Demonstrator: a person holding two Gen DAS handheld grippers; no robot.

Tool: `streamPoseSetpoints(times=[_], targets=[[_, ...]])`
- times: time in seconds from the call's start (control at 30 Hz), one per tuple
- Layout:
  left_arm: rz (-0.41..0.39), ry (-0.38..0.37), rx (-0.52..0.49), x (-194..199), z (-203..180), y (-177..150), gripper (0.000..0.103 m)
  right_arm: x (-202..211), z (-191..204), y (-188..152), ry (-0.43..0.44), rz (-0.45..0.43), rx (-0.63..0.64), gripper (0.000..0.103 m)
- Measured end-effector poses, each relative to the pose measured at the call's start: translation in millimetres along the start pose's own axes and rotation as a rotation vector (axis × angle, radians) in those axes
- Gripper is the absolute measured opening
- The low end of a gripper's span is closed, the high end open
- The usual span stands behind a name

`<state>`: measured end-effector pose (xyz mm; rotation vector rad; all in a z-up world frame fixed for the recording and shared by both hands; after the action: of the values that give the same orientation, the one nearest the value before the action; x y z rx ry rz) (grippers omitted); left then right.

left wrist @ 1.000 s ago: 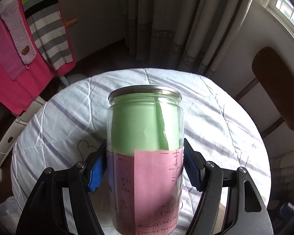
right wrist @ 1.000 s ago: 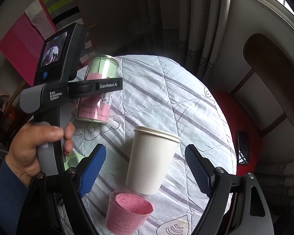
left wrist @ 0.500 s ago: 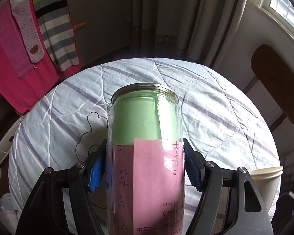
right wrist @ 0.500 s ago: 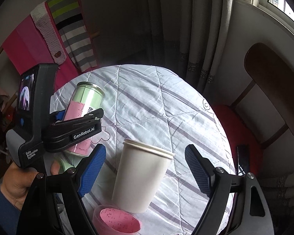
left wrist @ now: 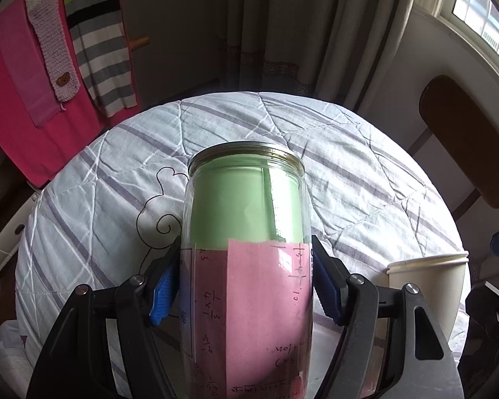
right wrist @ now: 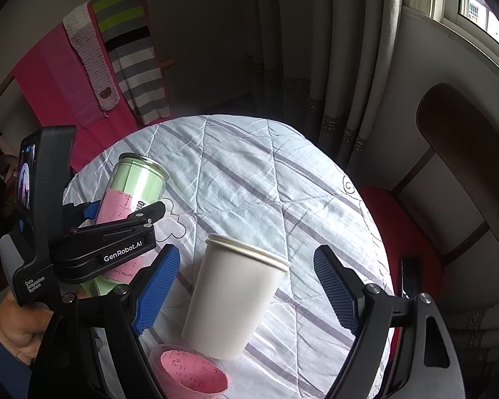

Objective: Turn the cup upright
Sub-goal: 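Lift the glass jar off the table with the left gripper, then close the right gripper on the jar while the left gripper opens and releases it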

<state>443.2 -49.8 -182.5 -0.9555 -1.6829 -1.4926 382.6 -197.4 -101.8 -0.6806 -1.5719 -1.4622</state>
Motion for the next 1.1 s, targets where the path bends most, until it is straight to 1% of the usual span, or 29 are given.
streamPoseSetpoints(times=[0.17,0.27,0.37,0.43,0.47,0.5,0.53,0.6,0.63,0.67,0.7,0.73,0.77,0.8,0.83,0.87,0.97,1.0,1.07,1.1], targets=[[0.015,0.0,-0.005,3,0,-5,0.072,0,4,0,0.007,-0.004,0.009,0.084],[0.002,-0.003,-0.005,10,1,-6,0.072,2,6,0,0.01,-0.01,0.02,0.084],[0.011,-0.023,0.013,13,1,-1,0.072,3,8,1,0.012,-0.01,0.026,0.084],[0.032,-0.041,0.035,21,3,4,0.074,6,9,3,0.018,-0.005,0.021,0.084],[0.033,-0.046,0.039,27,4,4,0.074,8,10,4,0.029,-0.003,0.019,0.084],[0.028,-0.046,0.039,35,7,5,0.077,10,11,7,0.047,0.007,0.015,0.084],[0.027,-0.035,0.031,45,10,5,0.08,13,12,11,0.071,0.013,0.005,0.084],[0.018,0.007,0.005,66,20,5,0.081,20,15,24,0.123,0.014,-0.03,0.084],[0.004,0.055,0.0,78,29,5,0.083,22,19,32,0.157,0.013,-0.048,0.084],[0.0,0.082,0.0,86,37,6,0.084,19,24,42,0.195,0.031,-0.069,0.084],[0.002,0.105,0.006,94,45,6,0.087,14,29,49,0.222,0.051,-0.082,0.084],[0.014,0.117,0.013,100,53,6,0.088,0,36,56,0.257,0.101,-0.095,0.084],[0.02,0.118,0.016,104,59,5,0.088,-17,44,60,0.281,0.166,-0.108,0.084],[0.025,0.131,0.015,107,67,4,0.091,-33,49,60,0.312,0.214,-0.121,0.084],[0.038,0.165,0.009,108,76,4,0.091,-51,57,60,0.351,0.275,-0.129,0.084],[0.045,0.185,0.01,109,83,3,0.091,-71,65,59,0.368,0.348,-0.135,0.084],[0.062,0.21,0.031,106,100,0,0.091,-117,83,51,0.368,0.495,-0.135,0.084],[0.072,0.208,0.046,104,105,0,0.091,-126,87,49,0.36,0.516,-0.148,0.084],[0.08,0.201,0.072,101,112,0,0.091,-146,94,44,0.353,0.571,-0.135,0.084],[0.086,0.2,0.08,99,115,0,0.091,-153,95,42,0.352,0.581,-0.15,0.081]])
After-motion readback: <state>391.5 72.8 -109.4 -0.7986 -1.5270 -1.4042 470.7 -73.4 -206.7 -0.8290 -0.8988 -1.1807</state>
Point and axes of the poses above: each gripper's, at about its wrist camera, not at the fingertips, and x roughly against the way its jaws point, z to its left, y to its top, the point moved 4 cm from there along -x, roughly the way its jaws point, and after that the axes turned 7 degrees about x, right-handed, at the moved point
